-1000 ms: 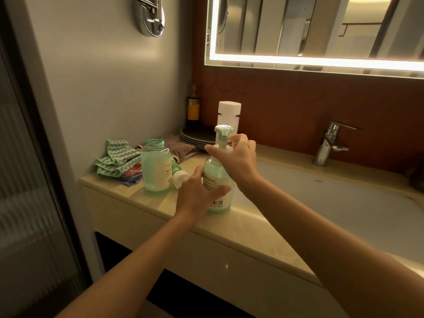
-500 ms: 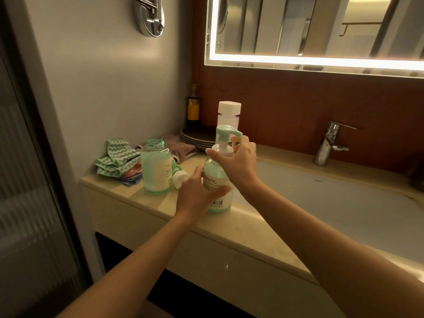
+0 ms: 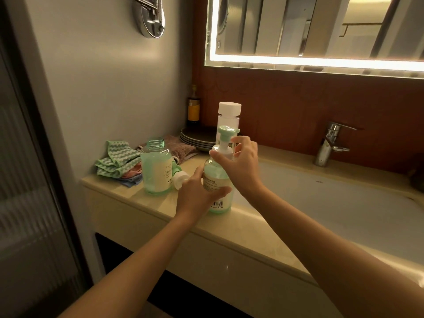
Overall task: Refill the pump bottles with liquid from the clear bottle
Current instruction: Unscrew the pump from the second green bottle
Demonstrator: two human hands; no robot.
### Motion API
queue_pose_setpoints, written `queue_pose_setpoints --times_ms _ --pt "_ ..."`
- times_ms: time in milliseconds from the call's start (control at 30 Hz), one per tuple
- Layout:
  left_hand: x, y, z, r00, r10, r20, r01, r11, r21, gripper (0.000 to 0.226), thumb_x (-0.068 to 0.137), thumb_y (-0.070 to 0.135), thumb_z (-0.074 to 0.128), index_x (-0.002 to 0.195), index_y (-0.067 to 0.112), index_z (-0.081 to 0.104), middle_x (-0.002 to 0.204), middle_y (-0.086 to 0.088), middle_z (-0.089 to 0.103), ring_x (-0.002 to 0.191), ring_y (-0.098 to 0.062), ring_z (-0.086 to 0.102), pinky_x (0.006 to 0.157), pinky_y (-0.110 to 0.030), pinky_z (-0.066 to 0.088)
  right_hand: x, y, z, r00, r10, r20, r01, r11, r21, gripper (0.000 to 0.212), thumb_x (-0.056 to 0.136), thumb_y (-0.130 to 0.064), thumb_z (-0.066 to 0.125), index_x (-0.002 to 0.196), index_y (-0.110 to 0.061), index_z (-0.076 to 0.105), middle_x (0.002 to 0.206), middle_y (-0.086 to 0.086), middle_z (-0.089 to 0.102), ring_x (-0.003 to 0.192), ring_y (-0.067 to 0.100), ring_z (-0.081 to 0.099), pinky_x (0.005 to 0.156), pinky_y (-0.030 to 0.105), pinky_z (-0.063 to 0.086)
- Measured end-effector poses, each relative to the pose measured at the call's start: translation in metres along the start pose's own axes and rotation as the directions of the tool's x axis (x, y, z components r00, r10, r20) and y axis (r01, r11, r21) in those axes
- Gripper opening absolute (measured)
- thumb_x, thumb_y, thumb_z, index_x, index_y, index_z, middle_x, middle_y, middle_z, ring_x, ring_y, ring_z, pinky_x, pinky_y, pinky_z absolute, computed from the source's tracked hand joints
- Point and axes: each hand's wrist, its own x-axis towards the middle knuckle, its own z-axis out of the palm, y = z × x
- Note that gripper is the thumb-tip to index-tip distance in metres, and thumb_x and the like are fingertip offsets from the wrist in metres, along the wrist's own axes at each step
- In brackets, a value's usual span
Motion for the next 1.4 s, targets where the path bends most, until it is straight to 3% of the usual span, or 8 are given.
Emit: queue_pose_setpoints --times_ms 100,333,633,800,1000,1133,1300,1400 --pt "0.000 -0.001 0.001 1.000 -0.005 0.007 0.005 1.000 -0.010 0.069 0.061 0.047 0.079 0.118 0.018 0.053 0.104 0.002 0.066 0.092 -0.017 0.063 0.076 -0.042 0.054 -0.001 -0.001 -0.001 0.999 0.015 0.036 -0.017 0.998 0.060 0.057 0.080 -0.030 0.070 0.127 -0.014 0.043 0.121 0.006 0.051 0.103 0.014 0.052 0.080 0.022 0.044" --pt "0.000 0.000 0.000 1.000 -0.007 0.008 0.007 1.000 -0.001 0.071 0.061 0.049 0.078 0.121 0.020 0.051 0.106 0.001 0.066 0.092 -0.017 0.064 0.074 -0.042 0.055 -0.003 -0.002 -0.003 0.989 0.015 0.148 -0.039 0.986 0.163 0.072 0.084 -0.020 0.066 0.143 -0.020 0.025 0.133 0.004 0.051 0.102 0.008 0.047 0.088 0.027 0.042" --pt "0.004 0.003 -0.004 0.998 -0.028 0.065 0.028 1.000 -0.007 0.065 0.064 0.042 0.080 0.117 0.019 0.051 0.107 0.003 0.065 0.092 -0.015 0.063 0.077 -0.038 0.054 0.003 -0.001 -0.008 0.994 0.024 0.108 -0.041 0.987 0.158 0.059 0.080 -0.024 0.070 0.132 -0.013 0.045 0.122 0.005 0.060 0.104 0.013 0.057 0.088 0.026 0.048" --pt "0.013 0.006 -0.008 0.995 -0.050 0.086 0.050 0.999 0.002 0.066 0.065 0.036 0.080 0.121 0.018 0.049 0.110 0.001 0.064 0.097 -0.016 0.061 0.083 -0.036 0.052 0.021 -0.016 -0.019 1.000 -0.012 -0.005 0.012 0.977 0.214 0.055 0.078 -0.024 0.072 0.127 -0.010 0.051 0.109 0.002 0.066 0.095 0.011 0.063 0.085 0.028 0.052" --pt "0.026 -0.003 -0.013 0.994 -0.089 0.059 0.081 0.990 0.118 0.087 0.066 0.044 0.078 0.137 0.017 0.036 0.123 -0.004 0.060 0.110 -0.021 0.056 0.090 -0.037 0.048 0.044 -0.026 -0.053 0.976 0.001 -0.218 0.064 0.955 0.291 0.045 0.080 -0.028 0.069 0.118 -0.008 0.054 0.093 -0.007 0.064 0.085 0.007 0.063 0.073 0.017 0.050" --pt "0.035 -0.005 -0.014 0.990 -0.140 0.018 0.134 0.973 0.187 0.102 0.071 0.043 0.074 0.148 0.015 0.014 0.135 -0.011 0.050 0.122 -0.027 0.049 0.096 -0.039 0.044 0.053 -0.011 -0.072 0.945 0.124 -0.303 0.005 0.920 0.393 0.053 0.079 -0.033 0.071 0.123 -0.008 0.053 0.109 0.003 0.065 0.096 0.012 0.063 0.082 0.021 0.050" --pt "0.041 -0.004 -0.006 0.993 -0.088 -0.082 0.102 0.977 0.186 0.102 0.075 0.031 0.075 0.148 0.020 0.004 0.142 -0.009 0.044 0.124 -0.026 0.046 0.094 -0.038 0.043 0.048 0.033 -0.058 0.966 0.256 -0.020 -0.249 0.952 0.178 0.066 0.072 -0.039 0.075 0.122 -0.004 0.052 0.110 0.010 0.063 0.094 0.021 0.063 0.084 0.035 0.054" --pt "0.046 -0.006 -0.002 0.990 -0.078 -0.118 0.100 0.976 0.194 0.102 0.075 0.029 0.074 0.148 0.022 0.004 0.141 -0.010 0.043 0.124 -0.027 0.046 0.094 -0.039 0.043 0.040 0.056 -0.032 0.911 0.364 0.194 -0.379 0.924 0.050 0.061 0.071 -0.036 0.077 0.113 0.000 0.052 0.101 0.014 0.063 0.078 0.020 0.061 0.065 0.031 0.053"
